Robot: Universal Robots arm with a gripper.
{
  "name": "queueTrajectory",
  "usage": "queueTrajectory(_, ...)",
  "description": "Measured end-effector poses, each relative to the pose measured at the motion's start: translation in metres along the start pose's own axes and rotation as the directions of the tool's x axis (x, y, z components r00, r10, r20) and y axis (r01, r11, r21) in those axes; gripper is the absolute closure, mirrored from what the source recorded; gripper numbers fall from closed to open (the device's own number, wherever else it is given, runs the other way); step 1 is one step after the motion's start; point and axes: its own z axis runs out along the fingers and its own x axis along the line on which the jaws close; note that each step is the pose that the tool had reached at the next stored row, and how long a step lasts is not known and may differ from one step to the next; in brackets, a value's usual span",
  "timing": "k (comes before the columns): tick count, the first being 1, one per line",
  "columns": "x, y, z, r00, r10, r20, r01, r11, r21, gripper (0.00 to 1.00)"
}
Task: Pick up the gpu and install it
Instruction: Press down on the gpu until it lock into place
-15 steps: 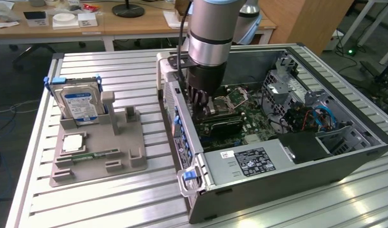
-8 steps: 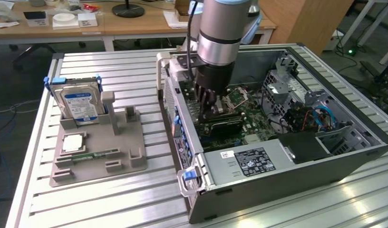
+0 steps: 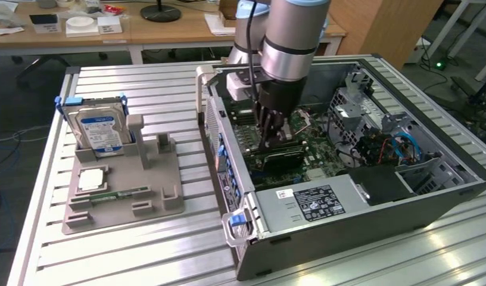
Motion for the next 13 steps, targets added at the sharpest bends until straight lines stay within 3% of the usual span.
queueTrajectory(6,0.0007,-0.0096,0.0,1.0,0.0,0.0001,0.0,1.0,0.0008,0.89)
queueTrajectory(13,0.0007,-0.0096,0.0001,1.0,0.0,0.0001,0.0,1.0,0.0008,0.89)
